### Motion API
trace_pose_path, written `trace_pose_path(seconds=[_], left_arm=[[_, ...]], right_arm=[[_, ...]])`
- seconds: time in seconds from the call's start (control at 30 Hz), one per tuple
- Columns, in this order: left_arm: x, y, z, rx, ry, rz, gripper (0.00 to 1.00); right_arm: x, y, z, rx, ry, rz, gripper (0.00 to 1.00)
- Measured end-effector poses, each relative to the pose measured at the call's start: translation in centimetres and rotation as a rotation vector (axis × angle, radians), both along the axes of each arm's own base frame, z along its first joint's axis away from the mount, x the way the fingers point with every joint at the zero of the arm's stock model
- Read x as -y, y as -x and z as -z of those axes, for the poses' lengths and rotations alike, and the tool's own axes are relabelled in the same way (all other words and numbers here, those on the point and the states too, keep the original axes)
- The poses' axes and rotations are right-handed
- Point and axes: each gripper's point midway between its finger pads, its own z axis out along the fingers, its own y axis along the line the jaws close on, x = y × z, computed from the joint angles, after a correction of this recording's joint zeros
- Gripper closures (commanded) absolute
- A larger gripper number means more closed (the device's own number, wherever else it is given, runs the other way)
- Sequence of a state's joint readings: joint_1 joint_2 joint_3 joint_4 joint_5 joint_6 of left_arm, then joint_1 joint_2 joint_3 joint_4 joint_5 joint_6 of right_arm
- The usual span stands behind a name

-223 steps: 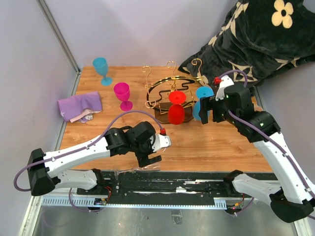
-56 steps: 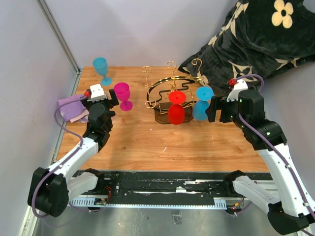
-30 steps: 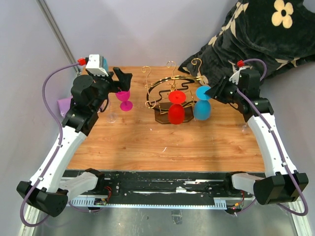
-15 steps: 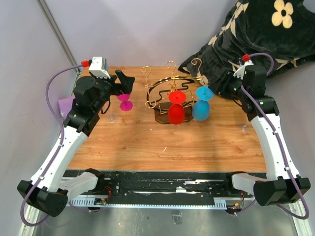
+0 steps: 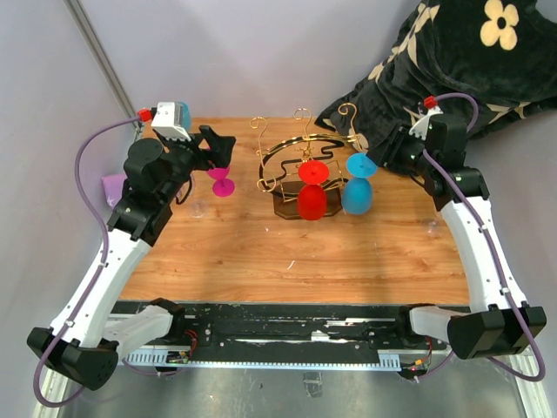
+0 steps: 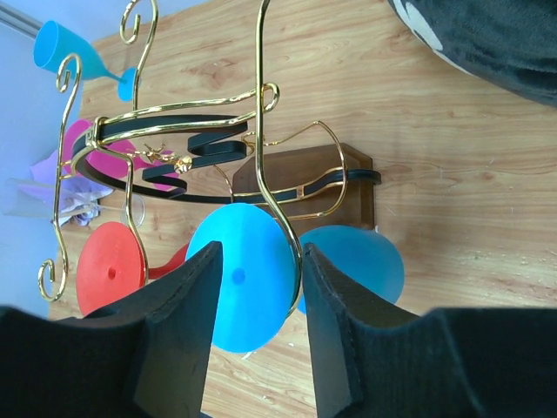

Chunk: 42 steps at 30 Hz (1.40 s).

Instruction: Take the wine glass off the wine glass rack

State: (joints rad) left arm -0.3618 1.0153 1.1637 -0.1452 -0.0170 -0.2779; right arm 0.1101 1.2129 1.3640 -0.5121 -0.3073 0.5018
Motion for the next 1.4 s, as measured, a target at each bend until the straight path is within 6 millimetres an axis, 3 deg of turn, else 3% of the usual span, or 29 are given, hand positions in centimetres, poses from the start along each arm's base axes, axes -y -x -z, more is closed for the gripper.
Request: trace_pose_path(seconds=[0.27, 0.47, 0.83, 1.4], left_arm=[[-0.2, 0.3, 0.6, -0.007, -0.003, -0.006, 0.07], [-0.4, 0.5, 0.6, -0.003, -0.004, -0.013, 0.07], [-0.8, 0.4, 2.2, -0.028, -0.011, -0.038, 0.07], [-1.2, 0.2, 2.2, -0.034, 0.004, -0.062, 0.08]], right_arm=[[-0.1, -0.1, 0.8, -0.017, 0.0, -0.004, 0.6], [-0.3, -0.1, 0.9, -0.015, -0.009, -0.015, 0.74], [-1.5, 0.4, 1.3, -0.026, -0.05, -0.073, 0.76], [-3.2, 4.8, -0.2, -0.011, -0.134, -0.19, 0.74]])
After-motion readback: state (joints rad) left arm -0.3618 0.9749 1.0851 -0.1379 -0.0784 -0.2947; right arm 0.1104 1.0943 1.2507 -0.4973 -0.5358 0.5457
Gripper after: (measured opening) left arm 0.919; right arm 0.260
